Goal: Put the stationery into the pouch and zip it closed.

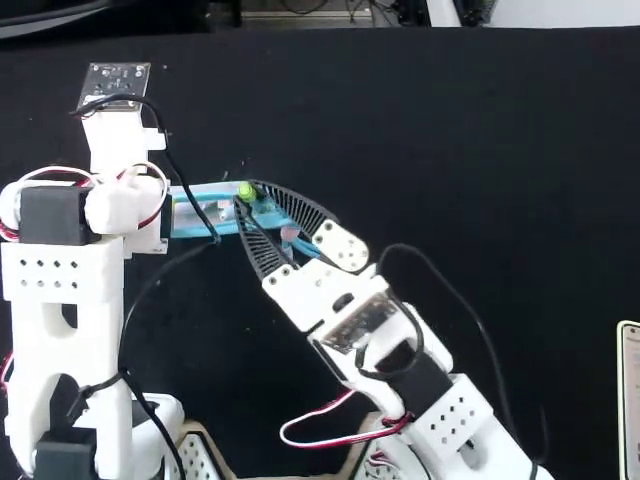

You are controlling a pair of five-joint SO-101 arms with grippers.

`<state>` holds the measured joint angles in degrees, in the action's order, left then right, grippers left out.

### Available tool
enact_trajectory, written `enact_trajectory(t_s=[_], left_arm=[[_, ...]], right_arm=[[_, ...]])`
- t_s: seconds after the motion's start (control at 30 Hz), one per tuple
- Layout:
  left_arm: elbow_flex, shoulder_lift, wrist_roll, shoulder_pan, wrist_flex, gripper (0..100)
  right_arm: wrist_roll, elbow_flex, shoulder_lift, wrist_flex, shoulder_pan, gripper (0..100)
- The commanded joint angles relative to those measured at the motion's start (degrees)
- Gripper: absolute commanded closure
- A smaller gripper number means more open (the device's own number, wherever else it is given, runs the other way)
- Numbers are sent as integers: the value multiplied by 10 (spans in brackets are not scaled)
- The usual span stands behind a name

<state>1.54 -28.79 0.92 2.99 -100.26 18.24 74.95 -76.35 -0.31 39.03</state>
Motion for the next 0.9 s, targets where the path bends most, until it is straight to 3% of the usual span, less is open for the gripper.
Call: enact_trajectory(t_s=[0.0,0.1,0.23,0.5,0.87], left_arm=[[9,-7,7,-6,-4,970],[9,-7,7,-6,-4,970],[9,-7,7,-6,-4,970],[8,-7,7,-5,-4,970],[10,-7,7,-5,-3,970]], right_arm=[[18,-18,-7,72,-9,962],[18,-55,-7,161,-4,880],[18,-105,-11,232,-4,865],[20,-167,-13,308,-6,991],[18,-119,-7,296,27,988]])
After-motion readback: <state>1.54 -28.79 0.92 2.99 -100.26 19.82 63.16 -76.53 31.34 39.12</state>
